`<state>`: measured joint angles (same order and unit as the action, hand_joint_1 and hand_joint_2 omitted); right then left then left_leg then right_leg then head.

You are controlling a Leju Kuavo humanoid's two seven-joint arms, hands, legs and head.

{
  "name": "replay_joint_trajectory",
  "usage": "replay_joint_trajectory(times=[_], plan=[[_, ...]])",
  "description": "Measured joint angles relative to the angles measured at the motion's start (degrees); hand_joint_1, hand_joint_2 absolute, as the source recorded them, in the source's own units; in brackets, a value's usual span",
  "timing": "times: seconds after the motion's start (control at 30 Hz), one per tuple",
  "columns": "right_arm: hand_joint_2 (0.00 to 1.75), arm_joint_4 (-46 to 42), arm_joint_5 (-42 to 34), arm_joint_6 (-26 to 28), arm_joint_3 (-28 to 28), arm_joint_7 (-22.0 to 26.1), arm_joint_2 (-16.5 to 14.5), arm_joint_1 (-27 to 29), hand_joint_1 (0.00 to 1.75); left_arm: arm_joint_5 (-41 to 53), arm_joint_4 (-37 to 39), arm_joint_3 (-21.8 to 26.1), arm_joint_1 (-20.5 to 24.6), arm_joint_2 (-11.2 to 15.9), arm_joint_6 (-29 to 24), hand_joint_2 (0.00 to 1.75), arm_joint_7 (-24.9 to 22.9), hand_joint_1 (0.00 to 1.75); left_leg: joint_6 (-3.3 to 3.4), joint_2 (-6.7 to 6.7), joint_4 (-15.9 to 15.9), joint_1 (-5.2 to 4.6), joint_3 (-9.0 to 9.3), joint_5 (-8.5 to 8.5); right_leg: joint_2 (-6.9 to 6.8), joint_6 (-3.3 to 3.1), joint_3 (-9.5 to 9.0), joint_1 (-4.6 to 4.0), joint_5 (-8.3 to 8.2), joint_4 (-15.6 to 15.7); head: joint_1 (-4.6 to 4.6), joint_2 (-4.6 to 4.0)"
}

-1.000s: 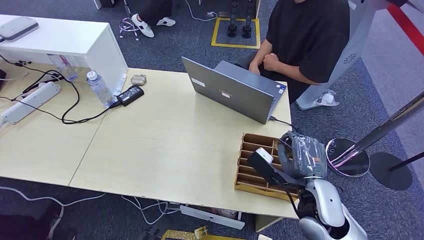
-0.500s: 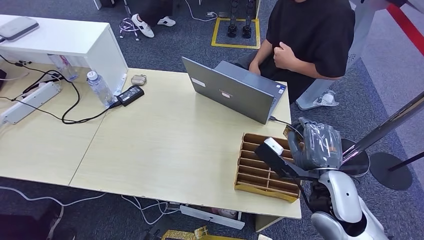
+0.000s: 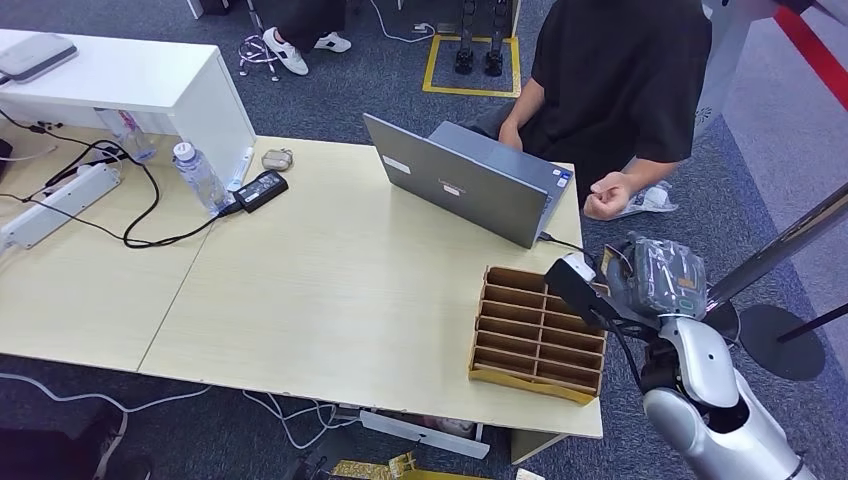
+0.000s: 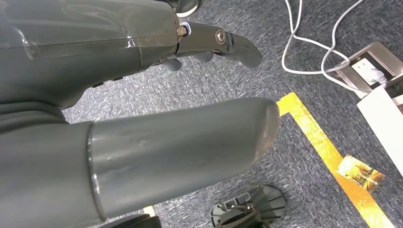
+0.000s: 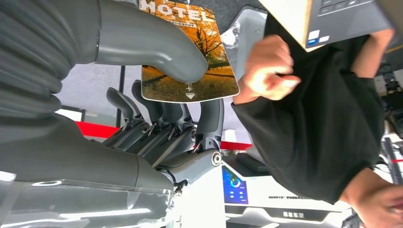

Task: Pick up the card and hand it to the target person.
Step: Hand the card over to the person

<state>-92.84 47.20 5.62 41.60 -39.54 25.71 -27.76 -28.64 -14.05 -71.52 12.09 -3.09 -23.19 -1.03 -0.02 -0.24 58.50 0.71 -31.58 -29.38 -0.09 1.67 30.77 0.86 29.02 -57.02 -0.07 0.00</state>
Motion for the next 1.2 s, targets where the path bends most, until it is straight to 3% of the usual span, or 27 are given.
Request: replay_joint_trajectory(times=[0.63,0.83,0.93,1.03,1.07,1.13,1.2], plan=[[1.75,4.55,1.45,4.86,0.13,0.49,0.26,-2.33,1.44,0.17,0.00,-0.04,0.25,-0.10,0.25,0.00,-0.50,0.00,0.00,0.00,0.01,0.00,0.00,0.00,0.00,0.00,0.00,0.00,0.00,0.00,0.00,0.00],[1.75,5.14,3.22,5.54,0.15,0.54,0.26,-2.34,1.26,0.18,0.00,-0.06,0.27,-0.10,0.32,0.00,-0.50,0.00,0.00,0.00,0.01,0.00,0.00,0.00,0.00,0.00,0.00,0.00,0.00,0.00,0.00,0.00],[1.75,5.39,4.30,5.17,0.19,0.54,0.27,-2.27,1.09,0.20,0.00,-0.07,0.27,-0.16,0.33,0.00,-0.50,0.00,0.00,0.00,0.01,0.00,0.00,0.00,0.00,0.00,0.01,0.00,0.00,0.00,0.00,0.00],[1.75,5.70,5.39,3.87,0.42,0.57,0.27,-2.15,1.51,0.29,0.00,-0.07,0.27,-0.21,0.38,0.00,-0.50,0.00,0.00,0.00,0.01,0.00,0.00,0.00,0.00,0.00,0.01,0.00,0.00,0.00,0.00,0.00],[1.75,5.83,5.62,3.40,0.55,0.59,0.27,-2.10,1.56,0.33,0.00,-0.07,0.27,-0.21,0.40,0.00,-0.50,0.00,0.00,0.00,0.01,0.00,0.00,0.00,0.00,0.00,0.00,0.00,0.00,0.00,0.00,0.00],[1.75,6.15,6.01,2.45,0.79,0.59,0.27,-1.99,1.15,0.46,0.00,-0.07,0.27,-0.21,0.42,0.00,-0.50,0.00,0.00,0.00,0.01,0.00,0.00,0.00,0.00,0.00,0.00,0.00,0.00,0.00,0.01,0.00],[1.75,6.49,6.35,1.42,0.95,0.56,0.27,-1.92,0.48,0.61,0.00,-0.07,0.27,-0.21,0.42,0.00,-0.50,0.00,0.00,0.00,0.01,0.00,0.00,0.00,0.00,0.00,0.00,0.00,0.00,0.00,0.01,0.00]])
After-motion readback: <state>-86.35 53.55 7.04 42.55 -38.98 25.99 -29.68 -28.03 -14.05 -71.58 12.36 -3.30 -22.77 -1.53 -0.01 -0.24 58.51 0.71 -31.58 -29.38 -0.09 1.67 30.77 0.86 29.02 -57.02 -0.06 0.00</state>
